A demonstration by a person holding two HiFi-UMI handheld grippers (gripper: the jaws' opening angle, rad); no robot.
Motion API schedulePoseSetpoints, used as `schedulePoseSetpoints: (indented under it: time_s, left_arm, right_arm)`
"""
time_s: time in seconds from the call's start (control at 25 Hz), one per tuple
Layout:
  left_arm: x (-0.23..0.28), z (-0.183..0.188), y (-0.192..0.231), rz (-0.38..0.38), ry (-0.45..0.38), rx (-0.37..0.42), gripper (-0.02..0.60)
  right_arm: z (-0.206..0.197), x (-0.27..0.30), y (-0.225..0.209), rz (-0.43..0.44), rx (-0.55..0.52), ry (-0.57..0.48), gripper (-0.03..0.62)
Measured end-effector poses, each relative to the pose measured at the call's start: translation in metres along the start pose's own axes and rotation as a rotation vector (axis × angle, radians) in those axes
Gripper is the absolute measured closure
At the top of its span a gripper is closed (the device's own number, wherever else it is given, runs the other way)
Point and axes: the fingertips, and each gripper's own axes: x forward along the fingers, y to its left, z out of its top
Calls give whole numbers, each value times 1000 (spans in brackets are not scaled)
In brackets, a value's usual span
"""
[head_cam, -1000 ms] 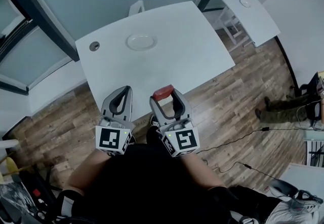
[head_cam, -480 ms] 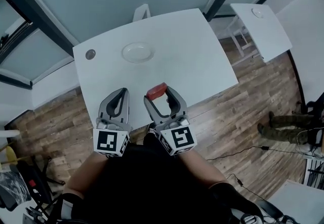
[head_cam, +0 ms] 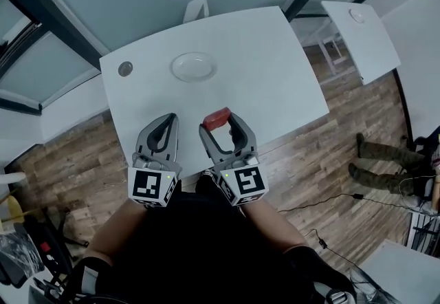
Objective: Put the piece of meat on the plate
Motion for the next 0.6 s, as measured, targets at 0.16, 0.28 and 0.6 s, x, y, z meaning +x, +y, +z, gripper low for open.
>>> schedulePoseSetpoints:
  time_s: [0.16,0.28,0.6]
  left_arm:
    - [3,-1,17,-47,1,-10,578]
    - [4,-1,29,-77,-4,-4,578]
    - [16,-15,55,-166,16,-2,578]
  right_arm:
    - [1,12,6,-61,-8,1,304]
    - [-3,22,9,-111,2,5,304]
    - [-18,43,20,-209,-3,39,304]
